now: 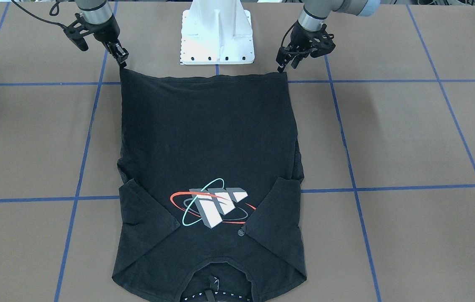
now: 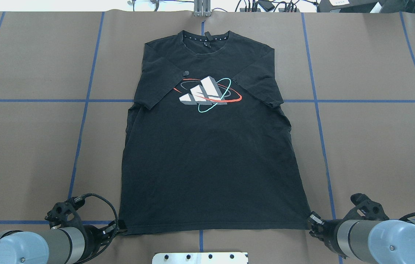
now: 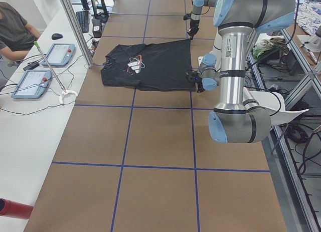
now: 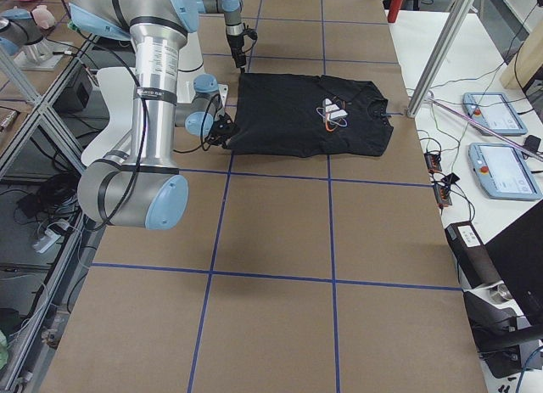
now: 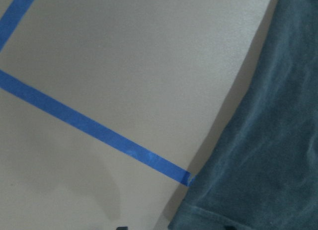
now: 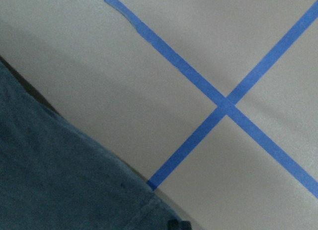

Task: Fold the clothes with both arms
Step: 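Grasp the hem corners nearest the robot with both grippers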

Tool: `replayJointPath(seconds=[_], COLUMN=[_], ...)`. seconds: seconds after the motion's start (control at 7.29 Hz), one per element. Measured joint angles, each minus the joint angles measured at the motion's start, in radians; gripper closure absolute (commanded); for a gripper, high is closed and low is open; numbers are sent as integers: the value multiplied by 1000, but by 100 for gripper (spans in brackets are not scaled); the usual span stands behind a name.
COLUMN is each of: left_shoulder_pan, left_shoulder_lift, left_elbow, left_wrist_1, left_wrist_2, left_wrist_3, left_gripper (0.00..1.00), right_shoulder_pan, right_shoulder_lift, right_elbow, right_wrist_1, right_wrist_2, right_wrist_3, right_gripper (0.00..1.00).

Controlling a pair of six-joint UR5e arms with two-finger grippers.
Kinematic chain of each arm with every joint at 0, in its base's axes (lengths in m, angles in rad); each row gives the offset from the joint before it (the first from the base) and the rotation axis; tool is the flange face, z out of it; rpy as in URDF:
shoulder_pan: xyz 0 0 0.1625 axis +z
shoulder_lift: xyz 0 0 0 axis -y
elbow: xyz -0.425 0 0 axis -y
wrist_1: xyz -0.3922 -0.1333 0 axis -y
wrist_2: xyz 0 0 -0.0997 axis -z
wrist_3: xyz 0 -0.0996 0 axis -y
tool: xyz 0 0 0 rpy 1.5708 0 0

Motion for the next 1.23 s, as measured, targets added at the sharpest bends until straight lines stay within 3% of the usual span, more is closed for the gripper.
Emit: replayJointPath(seconds=[0.96,1.1,1.23], left_shoulder_pan=[-11,-11,-11], left_shoulder_lift=[-39,-39,-40], left_elbow=[40,44,46], left_wrist_1=[1,0,0], left_wrist_2=[24,24,25], left_wrist_3=[20,21,21], left_gripper=[40,52,72], right_shoulder_pan=[0,0,0], right_shoulder_lift=[-1,-1,-1], right_elbow=[-1,-1,-2], right_wrist_1=[0,0,-1], right_wrist_2=[0,0,0], right_wrist_3=[-2,-2,-2], right_gripper=[100,100,100])
